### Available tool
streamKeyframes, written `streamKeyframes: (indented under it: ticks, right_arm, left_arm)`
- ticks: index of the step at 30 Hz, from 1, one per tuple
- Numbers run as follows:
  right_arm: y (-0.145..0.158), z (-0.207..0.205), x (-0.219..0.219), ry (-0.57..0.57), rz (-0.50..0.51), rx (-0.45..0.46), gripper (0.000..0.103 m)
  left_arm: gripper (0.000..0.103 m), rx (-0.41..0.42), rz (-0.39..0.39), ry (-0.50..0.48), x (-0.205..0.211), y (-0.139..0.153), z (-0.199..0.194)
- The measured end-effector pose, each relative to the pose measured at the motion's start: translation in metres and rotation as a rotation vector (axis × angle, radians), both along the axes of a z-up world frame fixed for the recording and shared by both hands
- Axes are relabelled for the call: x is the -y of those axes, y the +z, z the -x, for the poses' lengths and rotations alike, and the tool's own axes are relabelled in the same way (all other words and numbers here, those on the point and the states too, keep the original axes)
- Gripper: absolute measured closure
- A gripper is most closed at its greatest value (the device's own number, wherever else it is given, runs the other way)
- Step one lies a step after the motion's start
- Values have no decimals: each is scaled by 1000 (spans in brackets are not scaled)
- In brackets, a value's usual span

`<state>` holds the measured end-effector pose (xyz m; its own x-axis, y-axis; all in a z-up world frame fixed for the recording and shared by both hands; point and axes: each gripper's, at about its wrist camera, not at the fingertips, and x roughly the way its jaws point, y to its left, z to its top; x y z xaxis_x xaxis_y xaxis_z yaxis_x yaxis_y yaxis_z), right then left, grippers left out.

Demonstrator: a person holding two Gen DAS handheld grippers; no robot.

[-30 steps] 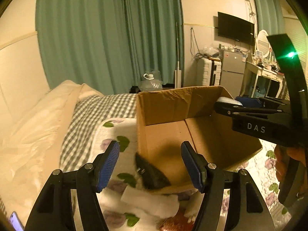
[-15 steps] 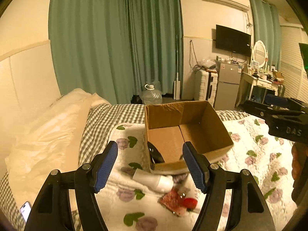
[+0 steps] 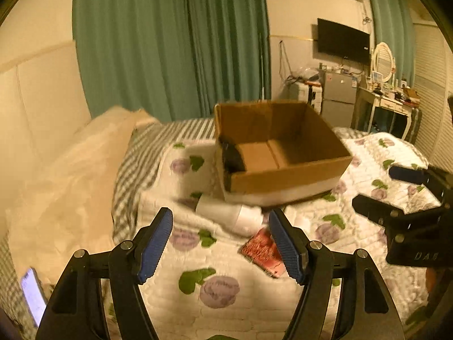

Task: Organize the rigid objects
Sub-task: 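Grasp the white charger with the right gripper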

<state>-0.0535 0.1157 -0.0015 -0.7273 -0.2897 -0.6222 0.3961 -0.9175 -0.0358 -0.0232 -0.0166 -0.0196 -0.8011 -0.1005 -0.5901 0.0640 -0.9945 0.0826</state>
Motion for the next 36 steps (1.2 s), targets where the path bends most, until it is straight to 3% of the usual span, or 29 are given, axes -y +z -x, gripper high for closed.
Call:
streamKeyframes:
  ticks: [9, 22, 26, 32, 36]
  right_arm:
    - [-85, 21, 15, 22, -16, 201, 8]
    - [-129, 33, 32, 75, -110, 325, 10]
    - [-133, 32, 32, 109, -101, 363, 33]
    - [-112, 15, 17, 98, -80, 324, 34]
    - [-82, 10, -11, 32, -50, 260, 34]
  left_arm:
    - [30, 100, -18, 12, 12, -51, 13]
    - [30, 156, -33, 6, 14, -67, 19]
    - [30, 158, -23, -6, 10, -66, 17]
    - [30, 166, 12, -29, -4, -64, 16]
    - [30, 178, -11, -56, -19, -64, 20]
